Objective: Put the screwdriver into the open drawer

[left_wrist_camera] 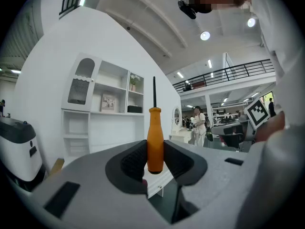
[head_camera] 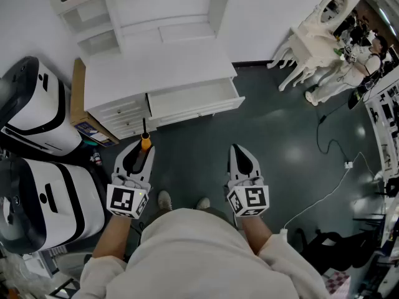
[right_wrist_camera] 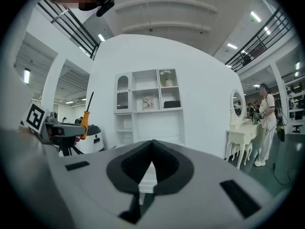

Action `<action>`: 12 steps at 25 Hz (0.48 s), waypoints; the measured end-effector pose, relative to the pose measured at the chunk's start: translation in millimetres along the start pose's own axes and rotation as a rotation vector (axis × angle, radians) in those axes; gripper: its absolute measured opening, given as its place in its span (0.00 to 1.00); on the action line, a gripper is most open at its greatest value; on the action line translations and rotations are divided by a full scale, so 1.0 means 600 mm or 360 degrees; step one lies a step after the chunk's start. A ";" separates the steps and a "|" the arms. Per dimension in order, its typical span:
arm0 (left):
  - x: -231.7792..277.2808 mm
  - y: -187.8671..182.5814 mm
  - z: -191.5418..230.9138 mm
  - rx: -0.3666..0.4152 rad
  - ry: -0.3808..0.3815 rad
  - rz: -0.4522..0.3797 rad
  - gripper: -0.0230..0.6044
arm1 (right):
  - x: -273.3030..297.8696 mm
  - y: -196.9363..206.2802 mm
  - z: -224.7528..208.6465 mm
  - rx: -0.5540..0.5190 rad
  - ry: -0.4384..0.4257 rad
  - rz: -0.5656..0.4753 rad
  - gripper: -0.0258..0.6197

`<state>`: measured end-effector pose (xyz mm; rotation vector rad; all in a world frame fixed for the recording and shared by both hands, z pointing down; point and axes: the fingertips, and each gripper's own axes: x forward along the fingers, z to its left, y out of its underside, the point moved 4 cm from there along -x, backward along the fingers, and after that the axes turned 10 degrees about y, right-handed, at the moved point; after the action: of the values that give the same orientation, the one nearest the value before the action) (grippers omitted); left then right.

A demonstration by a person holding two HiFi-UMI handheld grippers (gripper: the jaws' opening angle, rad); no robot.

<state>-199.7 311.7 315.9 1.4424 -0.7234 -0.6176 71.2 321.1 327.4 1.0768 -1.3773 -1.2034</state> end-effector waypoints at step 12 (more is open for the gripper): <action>0.016 0.001 -0.011 0.0002 0.0007 0.0023 0.21 | 0.003 0.008 -0.013 0.0026 -0.0028 0.0005 0.04</action>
<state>-188.7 308.6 317.1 1.4382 -0.7302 -0.6025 78.4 318.7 332.4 1.0773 -1.4043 -1.2038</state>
